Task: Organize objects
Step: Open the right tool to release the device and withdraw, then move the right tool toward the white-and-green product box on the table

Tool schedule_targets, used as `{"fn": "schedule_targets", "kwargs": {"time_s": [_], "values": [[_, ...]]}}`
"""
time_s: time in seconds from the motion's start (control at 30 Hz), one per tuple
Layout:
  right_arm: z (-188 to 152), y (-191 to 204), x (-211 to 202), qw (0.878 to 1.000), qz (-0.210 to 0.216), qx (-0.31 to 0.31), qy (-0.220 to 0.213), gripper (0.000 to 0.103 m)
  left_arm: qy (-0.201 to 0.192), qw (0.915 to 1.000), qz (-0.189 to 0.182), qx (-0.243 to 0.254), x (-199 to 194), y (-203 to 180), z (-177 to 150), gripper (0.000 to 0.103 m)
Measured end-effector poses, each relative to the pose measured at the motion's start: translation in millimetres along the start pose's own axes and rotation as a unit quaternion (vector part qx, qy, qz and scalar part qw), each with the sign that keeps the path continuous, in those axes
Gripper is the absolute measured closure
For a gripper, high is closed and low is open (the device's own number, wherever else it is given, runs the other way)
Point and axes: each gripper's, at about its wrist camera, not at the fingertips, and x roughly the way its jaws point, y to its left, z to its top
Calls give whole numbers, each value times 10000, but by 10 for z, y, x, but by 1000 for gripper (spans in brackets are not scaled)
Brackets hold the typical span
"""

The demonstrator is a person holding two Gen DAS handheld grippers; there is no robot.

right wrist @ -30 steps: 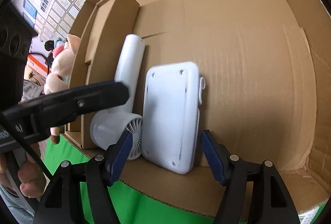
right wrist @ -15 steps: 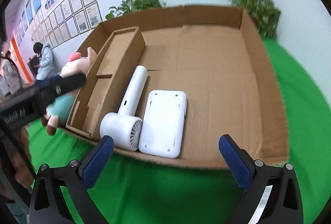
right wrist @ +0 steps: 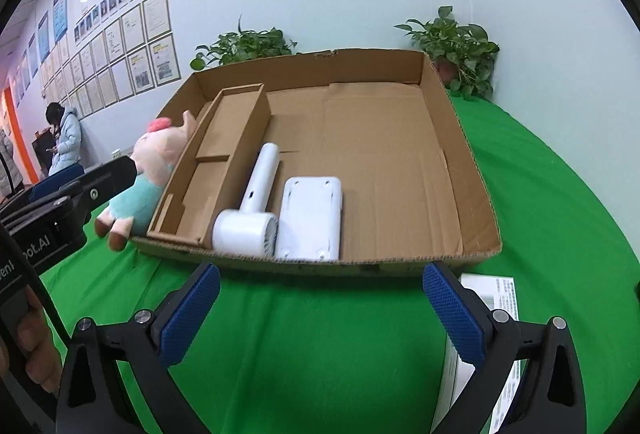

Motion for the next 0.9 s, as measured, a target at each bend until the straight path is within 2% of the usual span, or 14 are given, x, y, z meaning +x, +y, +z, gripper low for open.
{"fn": "schedule_targets", "kwargs": {"time_s": [0.27,0.57,0.73,0.8,0.87,0.9], "values": [[-242,-20,-289,9998,132,-72,-121,1,-73,9999,132,59,-305,-46,-130,20],[-371,-53,-576,9992,282,-144,-233,1,-121,9997,225,52,-556,-40,-239,20],[-391,-47,-746,9984,292,-137,-460,1,-177,9997,170,-67,-621,22,-272,20],[-389,-48,-813,9979,336,-72,-540,11,-238,9995,184,-62,-644,49,-288,22],[-376,-37,-841,9982,263,-80,-535,56,-282,9995,118,-36,-655,83,-298,53],[-377,-27,-841,9984,213,-96,-512,67,-195,9998,38,-7,-633,100,-298,87]]}}
